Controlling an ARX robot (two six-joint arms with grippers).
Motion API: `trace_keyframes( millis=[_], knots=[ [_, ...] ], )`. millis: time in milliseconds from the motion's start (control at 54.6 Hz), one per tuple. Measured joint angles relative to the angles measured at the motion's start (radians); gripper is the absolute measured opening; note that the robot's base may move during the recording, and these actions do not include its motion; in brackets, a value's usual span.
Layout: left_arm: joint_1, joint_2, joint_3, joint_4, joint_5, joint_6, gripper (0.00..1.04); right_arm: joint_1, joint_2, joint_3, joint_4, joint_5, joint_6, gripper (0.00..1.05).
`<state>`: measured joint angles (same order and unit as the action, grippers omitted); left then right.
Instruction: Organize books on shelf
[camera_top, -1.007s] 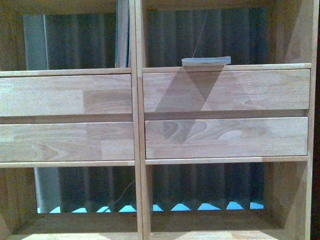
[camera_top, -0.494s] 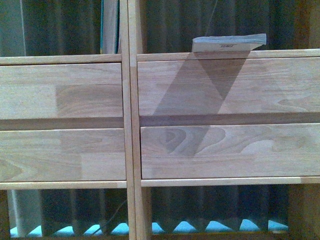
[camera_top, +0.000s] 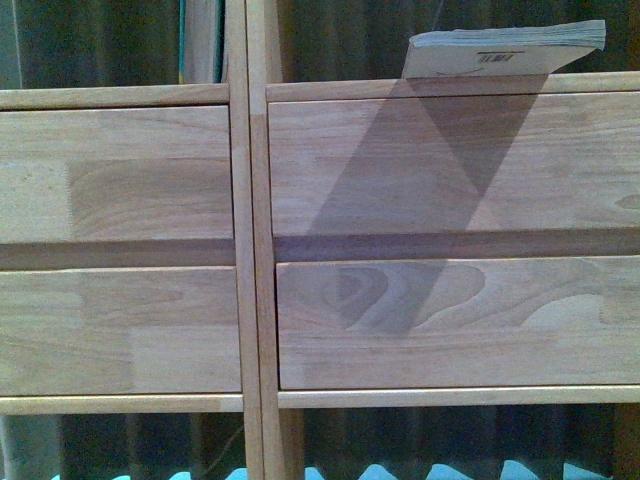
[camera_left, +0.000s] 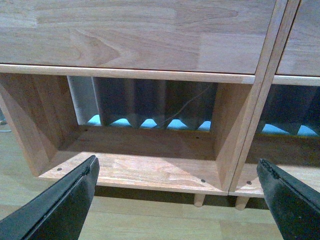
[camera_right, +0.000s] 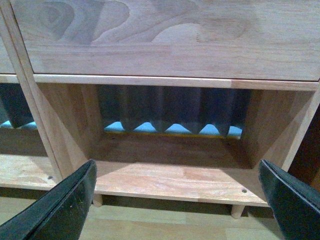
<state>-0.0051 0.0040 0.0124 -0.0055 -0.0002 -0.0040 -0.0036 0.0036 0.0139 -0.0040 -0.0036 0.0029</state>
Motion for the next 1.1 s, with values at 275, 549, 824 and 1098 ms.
trace_keyframes(
  millis=[275, 549, 824, 1098],
  knots=[
    [0.000, 0.000, 0.000, 0.000, 0.000, 0.000, 0.97, 0.000, 0.000, 0.000, 0.000, 0.000, 0.000, 0.98],
    [0.000, 0.000, 0.000, 0.000, 0.000, 0.000, 0.97, 0.000, 0.000, 0.000, 0.000, 0.000, 0.000, 0.98],
    [0.000, 0.000, 0.000, 0.000, 0.000, 0.000, 0.97, 0.000, 0.000, 0.000, 0.000, 0.000, 0.000, 0.98],
    [0.000, 0.000, 0.000, 0.000, 0.000, 0.000, 0.97, 0.000, 0.000, 0.000, 0.000, 0.000, 0.000, 0.98]
  ],
)
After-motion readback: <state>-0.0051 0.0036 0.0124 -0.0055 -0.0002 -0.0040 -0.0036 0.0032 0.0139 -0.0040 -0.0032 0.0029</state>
